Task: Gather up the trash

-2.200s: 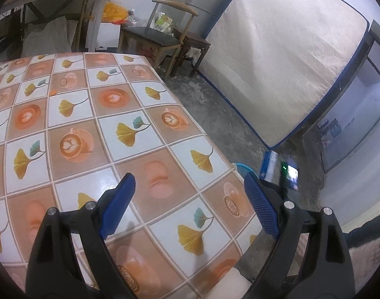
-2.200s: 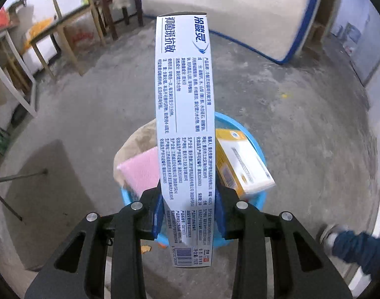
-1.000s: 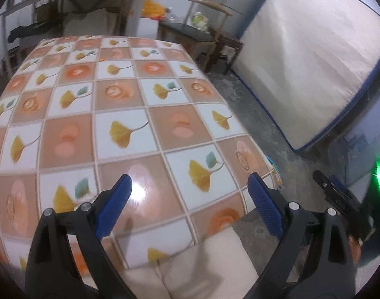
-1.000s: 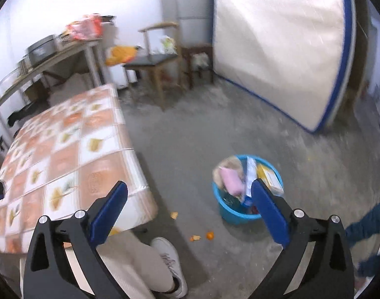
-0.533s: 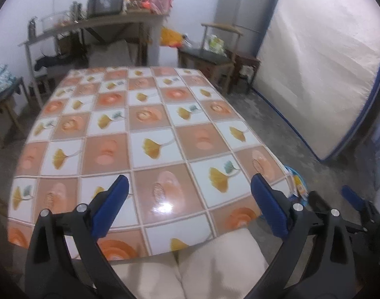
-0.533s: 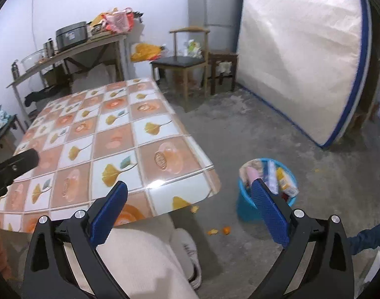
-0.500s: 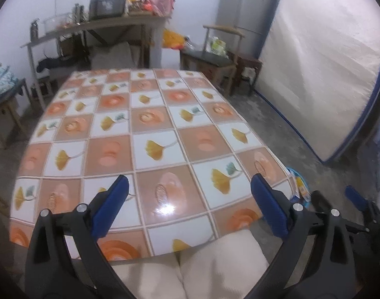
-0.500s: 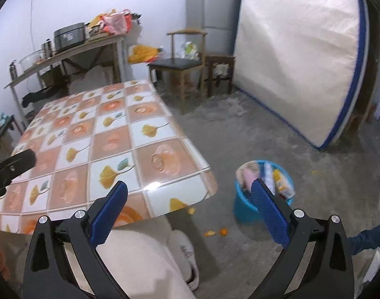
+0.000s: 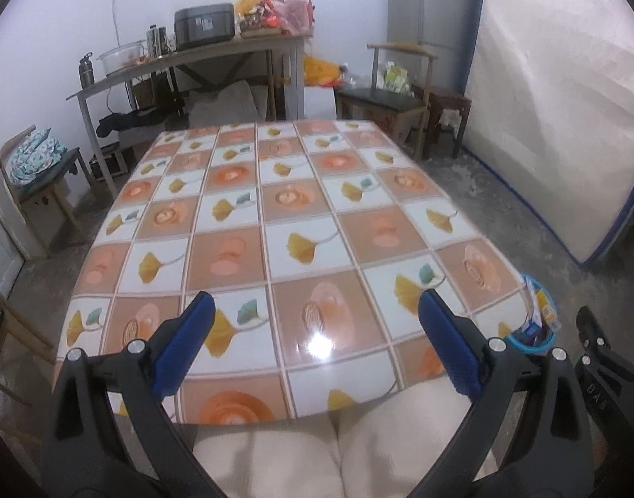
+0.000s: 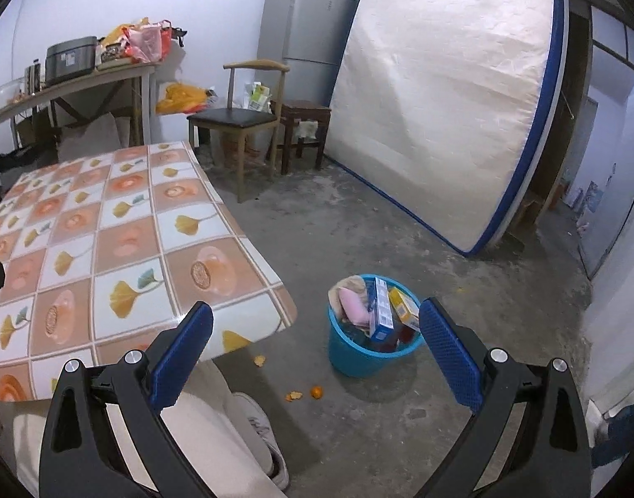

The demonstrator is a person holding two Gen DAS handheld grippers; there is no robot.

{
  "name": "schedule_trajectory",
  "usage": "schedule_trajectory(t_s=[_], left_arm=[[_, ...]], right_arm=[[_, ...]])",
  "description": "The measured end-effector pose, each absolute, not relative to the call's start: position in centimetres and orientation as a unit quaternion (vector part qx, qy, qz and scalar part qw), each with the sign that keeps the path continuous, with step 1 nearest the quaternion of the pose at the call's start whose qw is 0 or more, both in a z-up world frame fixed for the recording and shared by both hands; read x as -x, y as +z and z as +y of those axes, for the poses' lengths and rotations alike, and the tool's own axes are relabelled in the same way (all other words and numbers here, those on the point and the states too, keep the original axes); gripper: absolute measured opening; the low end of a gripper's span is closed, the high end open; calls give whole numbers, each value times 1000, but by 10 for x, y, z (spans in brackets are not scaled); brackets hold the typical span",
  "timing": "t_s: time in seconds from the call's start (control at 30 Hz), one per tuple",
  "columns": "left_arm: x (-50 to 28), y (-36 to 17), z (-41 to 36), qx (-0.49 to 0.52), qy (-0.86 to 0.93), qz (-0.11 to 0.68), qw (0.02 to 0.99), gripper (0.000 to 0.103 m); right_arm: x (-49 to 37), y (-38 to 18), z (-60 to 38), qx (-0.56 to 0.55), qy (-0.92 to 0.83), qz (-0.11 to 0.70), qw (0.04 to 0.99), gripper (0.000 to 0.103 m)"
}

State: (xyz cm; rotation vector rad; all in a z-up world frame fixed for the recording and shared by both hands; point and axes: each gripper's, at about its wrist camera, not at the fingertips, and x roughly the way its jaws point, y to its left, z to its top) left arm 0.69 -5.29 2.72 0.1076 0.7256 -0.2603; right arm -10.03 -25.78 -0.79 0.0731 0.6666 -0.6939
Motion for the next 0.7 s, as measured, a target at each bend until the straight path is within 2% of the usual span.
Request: schedule_trajectory(t_s=[0.7], left_arm=[[-2,17,-57,-76,-107,369,920,94]], right_arm=[[99,-24,-263,-42,-344,348,871,97]])
